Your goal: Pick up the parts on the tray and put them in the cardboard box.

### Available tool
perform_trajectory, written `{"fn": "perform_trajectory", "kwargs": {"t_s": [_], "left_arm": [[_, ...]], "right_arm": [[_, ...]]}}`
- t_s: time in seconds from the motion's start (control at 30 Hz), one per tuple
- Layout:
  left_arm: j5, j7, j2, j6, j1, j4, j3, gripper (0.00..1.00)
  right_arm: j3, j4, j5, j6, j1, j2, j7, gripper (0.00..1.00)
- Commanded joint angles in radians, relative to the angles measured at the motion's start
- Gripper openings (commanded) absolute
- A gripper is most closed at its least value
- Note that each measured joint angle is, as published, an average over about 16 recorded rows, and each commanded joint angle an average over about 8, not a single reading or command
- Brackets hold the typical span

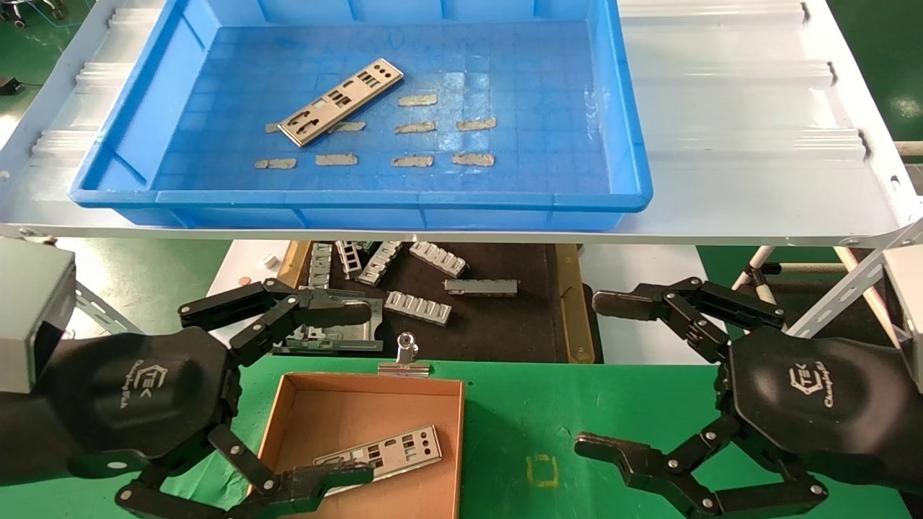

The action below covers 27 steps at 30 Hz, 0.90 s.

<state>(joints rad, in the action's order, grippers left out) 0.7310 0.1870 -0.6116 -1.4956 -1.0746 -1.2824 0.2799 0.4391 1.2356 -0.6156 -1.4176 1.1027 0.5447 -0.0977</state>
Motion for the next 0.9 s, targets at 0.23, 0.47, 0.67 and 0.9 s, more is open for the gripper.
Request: {"fn": "perform_trajectory", "kwargs": {"t_s": [0.23,0.47,0.67,0.9], "left_arm": [[0.000,0.000,0.000,0.000,0.000,0.000,0.000,1.00],[0.000,0.000,0.000,0.000,0.000,0.000,0.000,1.00],[0.000,0.000,0.000,0.001,0.000,0.000,0.000,1.00],[0.013,-0.006,-0.025,0.044,-0.020,0.032,-0.003,1.00]], "right_arm": [[0.000,0.000,0.000,0.000,0.000,0.000,0.000,1.00],[0.000,0.000,0.000,0.000,0.000,0.000,0.000,0.85],[0.000,0.000,0.000,0.000,0.000,0.000,0.000,0.10],[0.000,0.000,0.000,0.000,0.000,0.000,0.000,0.00]]}}
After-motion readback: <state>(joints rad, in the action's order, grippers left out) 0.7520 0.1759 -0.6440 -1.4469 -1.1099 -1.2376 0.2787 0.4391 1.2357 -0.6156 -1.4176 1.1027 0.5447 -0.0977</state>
